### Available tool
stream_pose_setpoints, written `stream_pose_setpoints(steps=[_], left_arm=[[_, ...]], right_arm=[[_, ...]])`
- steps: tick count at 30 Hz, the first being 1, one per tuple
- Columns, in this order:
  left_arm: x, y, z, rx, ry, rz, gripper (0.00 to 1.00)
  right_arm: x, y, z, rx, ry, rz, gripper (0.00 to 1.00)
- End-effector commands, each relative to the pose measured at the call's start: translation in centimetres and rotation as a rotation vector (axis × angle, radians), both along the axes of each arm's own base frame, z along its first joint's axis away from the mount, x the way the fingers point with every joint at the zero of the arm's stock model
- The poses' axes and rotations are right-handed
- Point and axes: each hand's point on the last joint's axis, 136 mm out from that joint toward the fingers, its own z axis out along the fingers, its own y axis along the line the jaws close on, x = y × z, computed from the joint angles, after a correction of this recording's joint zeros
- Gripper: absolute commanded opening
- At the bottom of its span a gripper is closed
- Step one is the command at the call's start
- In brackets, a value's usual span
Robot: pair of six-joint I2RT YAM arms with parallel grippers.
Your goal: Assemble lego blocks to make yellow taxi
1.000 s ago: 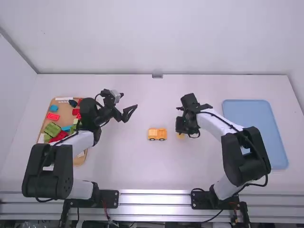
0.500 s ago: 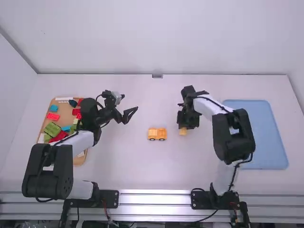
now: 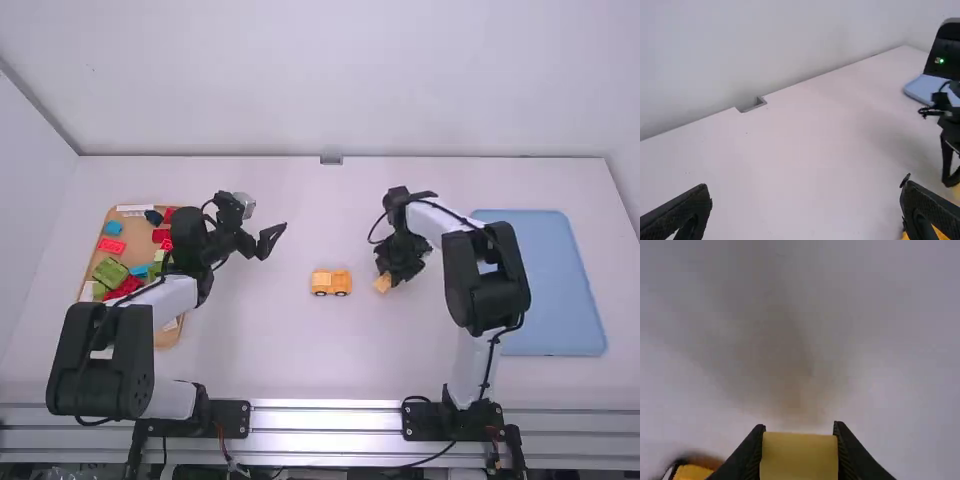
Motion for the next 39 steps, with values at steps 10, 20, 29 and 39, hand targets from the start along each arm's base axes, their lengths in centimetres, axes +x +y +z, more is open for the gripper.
stream_pose_setpoints(steps=[10,20,29,39], left_arm=[[0.2,0.1,1.1,0.005,-0.028,-0.001,0.99],[0.2,0.1,1.1,0.003,-0.027,0.000,0.99],[0.3,0.1,1.1,0.004,-0.027,0.000,0.99],[0.2,-0.2,1.1,0.002,-0.025,-0.008,0.99]], right_arm=[[1.7,2.0,-1.3,0.013,-0.050,-0.343,0.00],[1.3,1.8,-1.5,0.016,-0.030,-0.375,0.00],[0.9,1.2,-1.1,0.000,-0.052,-0.403,0.00],[0.9,0.4,0.4,-0.024,-0.329,-0.453,0.00]])
